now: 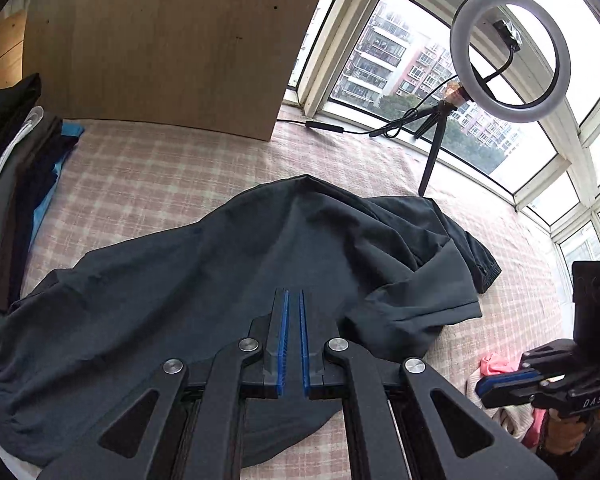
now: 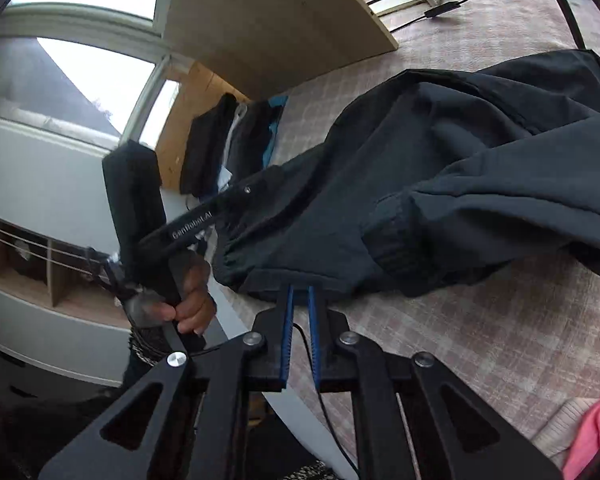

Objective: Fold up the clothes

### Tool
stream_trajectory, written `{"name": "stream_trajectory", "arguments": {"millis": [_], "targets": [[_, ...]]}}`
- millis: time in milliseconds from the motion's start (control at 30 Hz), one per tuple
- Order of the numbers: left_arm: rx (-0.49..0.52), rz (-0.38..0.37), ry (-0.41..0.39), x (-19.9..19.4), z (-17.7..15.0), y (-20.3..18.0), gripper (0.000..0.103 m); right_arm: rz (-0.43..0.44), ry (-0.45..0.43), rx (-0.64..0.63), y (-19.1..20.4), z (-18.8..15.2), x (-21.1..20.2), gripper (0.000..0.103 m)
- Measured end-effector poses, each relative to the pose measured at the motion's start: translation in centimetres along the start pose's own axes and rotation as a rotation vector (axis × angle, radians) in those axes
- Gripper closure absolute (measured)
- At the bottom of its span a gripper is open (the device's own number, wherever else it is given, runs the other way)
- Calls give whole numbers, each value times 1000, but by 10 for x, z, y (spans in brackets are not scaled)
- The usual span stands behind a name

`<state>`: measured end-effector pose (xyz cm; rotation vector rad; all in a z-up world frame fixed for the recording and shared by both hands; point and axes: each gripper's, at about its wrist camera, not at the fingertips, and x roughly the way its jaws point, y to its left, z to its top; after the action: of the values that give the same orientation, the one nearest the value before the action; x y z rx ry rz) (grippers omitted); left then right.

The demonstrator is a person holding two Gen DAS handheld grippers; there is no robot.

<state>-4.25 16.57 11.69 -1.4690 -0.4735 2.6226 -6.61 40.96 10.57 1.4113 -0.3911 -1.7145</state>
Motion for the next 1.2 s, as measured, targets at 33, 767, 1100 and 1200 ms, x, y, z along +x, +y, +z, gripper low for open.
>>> {"name": "stream_trajectory", "arguments": {"millis": [33, 767, 1100, 1200], "targets": [[9, 12, 2, -1, -3, 1, 100, -47, -12, -48, 8, -4, -5, 95], [-30, 52, 85, 26, -15, -8, 100, -176, -606, 630, -288, 38, -226, 85], [89, 18, 158, 50, -28, -51, 98, -593, -434, 414, -305, 48, -238, 52], [86, 19, 162, 53, -28, -51, 98, -498, -383, 303, -277, 50, -206, 52]]}}
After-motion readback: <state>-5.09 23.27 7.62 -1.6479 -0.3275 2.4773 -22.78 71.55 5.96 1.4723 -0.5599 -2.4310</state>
